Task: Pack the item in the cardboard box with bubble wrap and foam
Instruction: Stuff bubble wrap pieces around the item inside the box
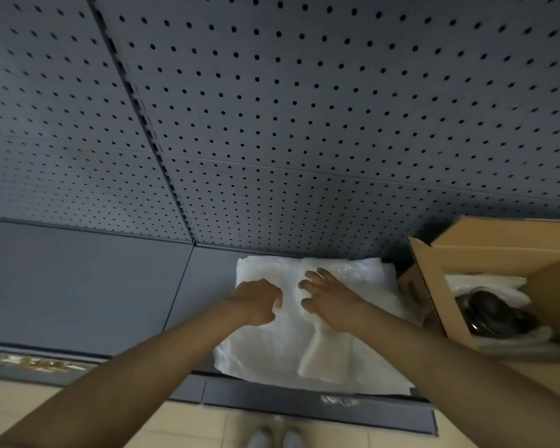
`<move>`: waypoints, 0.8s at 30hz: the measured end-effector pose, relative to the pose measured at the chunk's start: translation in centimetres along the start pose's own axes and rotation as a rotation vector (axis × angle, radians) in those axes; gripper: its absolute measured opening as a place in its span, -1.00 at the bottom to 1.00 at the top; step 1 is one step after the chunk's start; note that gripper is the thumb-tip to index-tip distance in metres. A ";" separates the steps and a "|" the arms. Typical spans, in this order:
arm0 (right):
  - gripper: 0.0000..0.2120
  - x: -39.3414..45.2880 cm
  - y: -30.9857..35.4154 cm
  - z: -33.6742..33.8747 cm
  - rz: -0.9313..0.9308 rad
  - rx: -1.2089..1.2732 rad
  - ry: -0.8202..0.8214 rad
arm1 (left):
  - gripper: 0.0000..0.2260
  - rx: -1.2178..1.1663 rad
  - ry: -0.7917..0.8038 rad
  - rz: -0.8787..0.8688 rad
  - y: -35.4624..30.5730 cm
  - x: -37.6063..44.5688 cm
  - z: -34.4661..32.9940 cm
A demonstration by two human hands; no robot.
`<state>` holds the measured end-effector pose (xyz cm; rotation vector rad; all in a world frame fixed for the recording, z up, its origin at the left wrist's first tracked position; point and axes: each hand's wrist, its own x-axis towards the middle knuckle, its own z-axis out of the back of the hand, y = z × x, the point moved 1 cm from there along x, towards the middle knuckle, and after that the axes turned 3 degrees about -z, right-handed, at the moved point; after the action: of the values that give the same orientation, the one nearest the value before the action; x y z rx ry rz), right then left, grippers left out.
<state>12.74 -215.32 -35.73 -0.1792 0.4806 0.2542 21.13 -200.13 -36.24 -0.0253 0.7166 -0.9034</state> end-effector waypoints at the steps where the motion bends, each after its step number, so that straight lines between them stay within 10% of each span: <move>1: -0.69 -0.2 -0.1 0.5 0.006 0.003 -0.009 | -0.71 0.018 0.004 -0.008 0.1 -0.3 0.4; 15: -0.55 -3.4 -3.1 12.3 -0.240 0.412 -0.256 | -0.58 0.209 -0.189 -0.201 -1.7 -6.5 11.6; 20: -0.39 -5.6 -2.4 14.0 -0.538 0.330 -0.629 | -0.75 -0.065 -0.356 -0.191 -0.5 -6.7 13.0; 24: -0.44 -6.2 -1.3 13.3 -0.514 0.747 -0.511 | -0.77 -0.189 -0.400 -0.231 0.0 -6.6 13.7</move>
<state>13.53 -214.76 -20.99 0.4838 -0.0114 -0.3861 26.41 -199.03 -22.01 -0.4526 0.4270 -1.0095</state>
